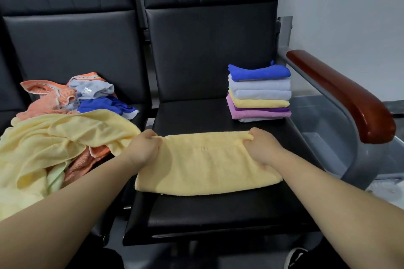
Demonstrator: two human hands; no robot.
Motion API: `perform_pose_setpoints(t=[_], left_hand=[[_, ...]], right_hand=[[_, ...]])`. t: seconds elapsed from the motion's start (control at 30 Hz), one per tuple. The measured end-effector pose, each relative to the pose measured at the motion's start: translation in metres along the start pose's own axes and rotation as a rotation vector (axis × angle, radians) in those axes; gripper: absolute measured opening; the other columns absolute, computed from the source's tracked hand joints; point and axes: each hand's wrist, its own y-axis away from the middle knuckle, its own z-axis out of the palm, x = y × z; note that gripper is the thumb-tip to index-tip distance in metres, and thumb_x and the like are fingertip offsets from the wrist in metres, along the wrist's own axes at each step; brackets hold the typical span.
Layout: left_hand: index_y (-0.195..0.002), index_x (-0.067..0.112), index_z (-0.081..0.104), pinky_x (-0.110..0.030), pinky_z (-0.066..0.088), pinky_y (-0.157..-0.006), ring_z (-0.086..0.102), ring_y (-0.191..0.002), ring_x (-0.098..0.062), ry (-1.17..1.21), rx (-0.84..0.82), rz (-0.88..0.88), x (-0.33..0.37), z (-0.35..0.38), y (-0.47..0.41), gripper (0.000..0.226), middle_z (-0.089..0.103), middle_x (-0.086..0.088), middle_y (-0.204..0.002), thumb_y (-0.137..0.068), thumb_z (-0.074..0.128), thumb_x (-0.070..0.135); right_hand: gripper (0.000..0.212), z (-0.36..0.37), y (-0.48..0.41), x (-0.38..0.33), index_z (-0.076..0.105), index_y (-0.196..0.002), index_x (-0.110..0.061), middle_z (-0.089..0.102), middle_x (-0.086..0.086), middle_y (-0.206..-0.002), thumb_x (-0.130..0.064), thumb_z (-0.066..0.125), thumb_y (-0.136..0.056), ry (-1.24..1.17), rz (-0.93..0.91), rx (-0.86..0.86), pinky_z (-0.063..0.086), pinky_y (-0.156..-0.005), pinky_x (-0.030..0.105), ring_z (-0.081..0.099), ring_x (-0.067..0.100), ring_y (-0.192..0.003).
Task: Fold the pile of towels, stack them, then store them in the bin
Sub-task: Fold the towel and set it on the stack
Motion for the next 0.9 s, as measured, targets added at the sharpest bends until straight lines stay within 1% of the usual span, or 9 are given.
perform_pose_setpoints(t=[0.03,0.1,0.27,0.5,0.57,0.7,0.77,0.83,0.9], left_hand=[[-0.108,0.020,0.061,-0.036,0.045,-0.081,0.056,-0.093,-0.020,-0.008,-0.011,0.007,0.002,0.004,-0.003,0.017,0.061,-0.002,-0.101,-0.102,0.047,0.026],[-0.107,0.020,0.062,-0.033,0.046,-0.075,0.058,-0.092,-0.020,0.017,-0.069,0.030,0.009,0.013,-0.003,0.016,0.063,-0.004,-0.100,-0.103,0.048,0.027],[-0.105,0.014,0.063,-0.033,0.048,-0.069,0.063,-0.091,-0.027,0.026,-0.215,0.070,0.030,0.034,-0.011,0.017,0.065,-0.009,-0.097,-0.102,0.050,0.024],[-0.086,0.016,0.066,-0.032,0.043,-0.068,0.057,-0.079,-0.019,0.154,-0.033,0.061,0.042,0.042,-0.039,0.015,0.061,-0.002,-0.080,-0.096,0.055,0.019],[-0.089,0.019,0.065,-0.033,0.043,-0.070,0.058,-0.085,-0.019,0.122,-0.013,0.050,0.036,0.044,-0.045,0.014,0.063,-0.002,-0.086,-0.098,0.054,0.023],[-0.098,0.022,0.062,-0.031,0.042,-0.067,0.058,-0.089,-0.017,0.023,-0.010,0.057,0.028,0.052,-0.057,0.014,0.064,-0.002,-0.094,-0.100,0.050,0.028],[-0.102,0.022,0.060,-0.028,0.041,-0.065,0.058,-0.087,-0.013,-0.051,-0.004,0.091,0.026,0.057,-0.062,0.015,0.065,0.000,-0.094,-0.102,0.048,0.030],[-0.103,0.022,0.059,-0.026,0.040,-0.063,0.058,-0.084,-0.011,-0.104,0.020,0.120,0.024,0.060,-0.067,0.015,0.065,0.001,-0.092,-0.103,0.047,0.030],[-0.102,0.022,0.058,-0.026,0.039,-0.061,0.058,-0.082,-0.010,-0.123,0.042,0.138,0.023,0.062,-0.070,0.015,0.065,0.001,-0.090,-0.103,0.046,0.031]], right_hand=[[0.012,-0.003,-0.002,0.006,0.046,-0.091,-0.018,0.056,-0.001,-0.097,-0.020,0.049,-0.103,0.023,0.030,0.016,0.034,-0.057,0.028,0.048,0.012,-0.073],[0.014,-0.016,-0.005,0.022,0.046,-0.089,-0.018,0.057,0.000,-0.100,-0.019,0.045,-0.103,0.057,0.079,0.041,0.035,-0.057,0.029,0.051,0.013,-0.076],[0.015,-0.043,-0.017,0.052,0.048,-0.088,-0.018,0.058,0.005,-0.097,-0.015,0.042,-0.101,0.040,0.165,0.035,0.038,-0.059,0.033,0.054,0.020,-0.081],[0.022,-0.052,-0.036,0.054,0.047,-0.079,-0.019,0.054,0.002,-0.089,-0.023,0.045,-0.101,-0.045,0.115,0.154,0.038,-0.065,0.036,0.053,0.023,-0.082],[0.022,-0.050,-0.043,0.052,0.050,-0.081,-0.020,0.057,0.002,-0.094,-0.028,0.045,-0.100,-0.076,0.117,0.212,0.036,-0.065,0.035,0.054,0.026,-0.087],[0.021,-0.040,-0.051,0.056,0.058,-0.112,-0.015,0.060,0.008,-0.116,-0.028,0.046,-0.100,-0.077,0.144,0.242,0.038,-0.069,0.035,0.049,0.022,-0.086],[0.017,-0.036,-0.053,0.060,0.056,-0.110,-0.017,0.060,0.008,-0.118,-0.026,0.047,-0.099,-0.054,0.151,0.256,0.039,-0.069,0.035,0.051,0.026,-0.091],[0.008,-0.034,-0.056,0.063,0.050,-0.098,-0.019,0.061,0.008,-0.115,-0.025,0.046,-0.100,-0.033,0.165,0.267,0.035,-0.060,0.033,0.052,0.027,-0.089],[0.010,-0.033,-0.060,0.064,0.051,-0.101,-0.019,0.062,0.009,-0.115,-0.025,0.044,-0.103,-0.015,0.177,0.276,0.033,-0.058,0.032,0.052,0.028,-0.088]])
